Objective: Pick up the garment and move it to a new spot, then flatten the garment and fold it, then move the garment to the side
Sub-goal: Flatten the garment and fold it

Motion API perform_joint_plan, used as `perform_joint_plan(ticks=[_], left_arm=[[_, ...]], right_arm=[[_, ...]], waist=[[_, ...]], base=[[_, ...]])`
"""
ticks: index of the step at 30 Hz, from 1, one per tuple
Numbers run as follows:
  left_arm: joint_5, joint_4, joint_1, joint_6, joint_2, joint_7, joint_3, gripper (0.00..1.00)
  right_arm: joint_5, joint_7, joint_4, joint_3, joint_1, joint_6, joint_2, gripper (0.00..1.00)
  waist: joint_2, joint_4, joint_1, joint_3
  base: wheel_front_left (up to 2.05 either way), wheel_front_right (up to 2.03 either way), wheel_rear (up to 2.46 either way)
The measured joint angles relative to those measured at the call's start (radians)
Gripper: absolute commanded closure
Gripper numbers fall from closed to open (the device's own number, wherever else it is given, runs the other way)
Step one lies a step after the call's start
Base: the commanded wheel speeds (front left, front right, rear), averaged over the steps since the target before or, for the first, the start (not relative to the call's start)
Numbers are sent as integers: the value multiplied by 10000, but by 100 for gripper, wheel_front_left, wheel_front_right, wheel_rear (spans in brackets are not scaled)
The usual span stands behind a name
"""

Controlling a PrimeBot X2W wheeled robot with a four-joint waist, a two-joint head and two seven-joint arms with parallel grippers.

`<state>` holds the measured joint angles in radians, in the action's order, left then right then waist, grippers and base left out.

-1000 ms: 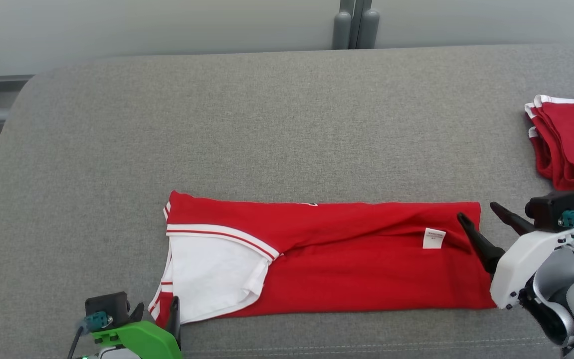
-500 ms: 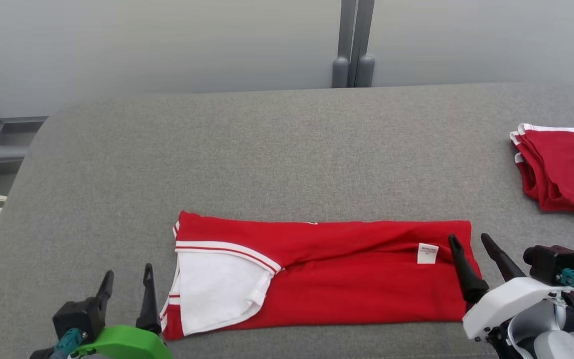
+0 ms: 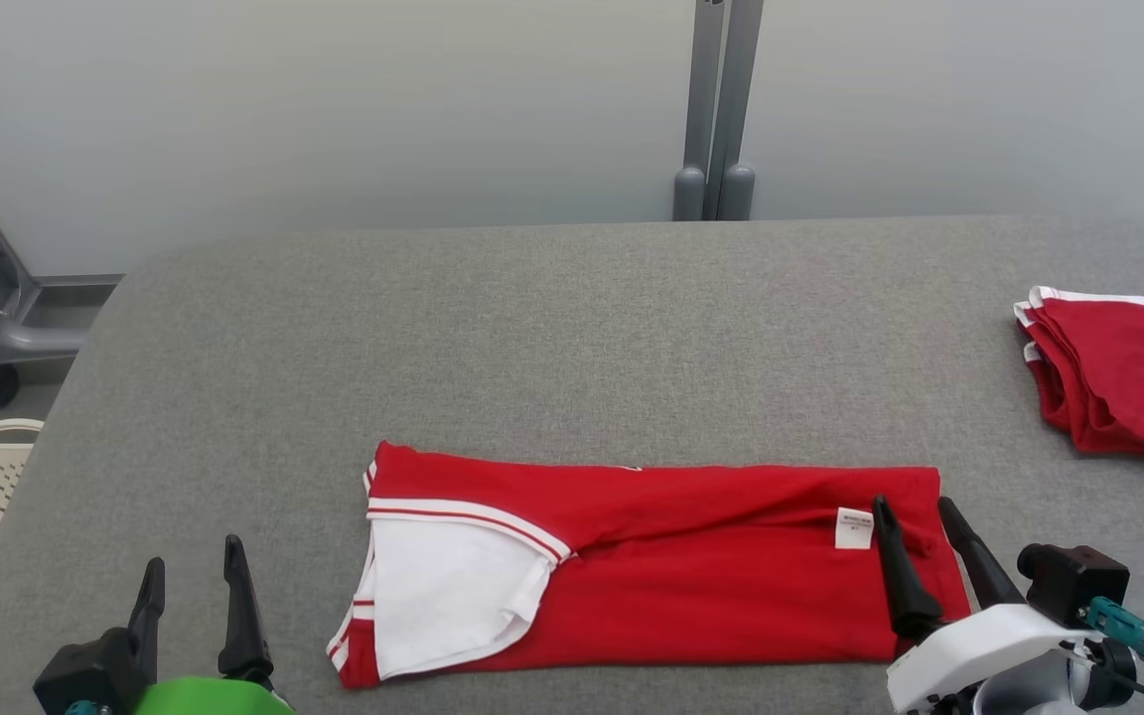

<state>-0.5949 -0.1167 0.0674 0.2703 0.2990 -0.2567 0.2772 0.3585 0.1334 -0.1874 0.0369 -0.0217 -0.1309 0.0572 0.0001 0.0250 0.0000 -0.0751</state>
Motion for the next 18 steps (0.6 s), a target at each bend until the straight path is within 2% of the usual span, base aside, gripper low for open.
perform_joint_plan(ticks=[4,9,18], left_arm=[[-17,21,274,-516,-40,-42,-372,0],[414,-215,546,-905,63,-48,-240,0],[853,-518,727,-993,-6,-56,71,0]], right_arm=[[17,196,-249,104,-49,0,-52,0],[-416,159,-552,579,-43,0,-73,0],[-598,144,-890,692,-46,0,-77,0]], waist=[[0,89,0,-144],[0,144,0,-161],[0,130,0,-115]], base=[[0,0,0],[0,0,0],[0,0,0]])
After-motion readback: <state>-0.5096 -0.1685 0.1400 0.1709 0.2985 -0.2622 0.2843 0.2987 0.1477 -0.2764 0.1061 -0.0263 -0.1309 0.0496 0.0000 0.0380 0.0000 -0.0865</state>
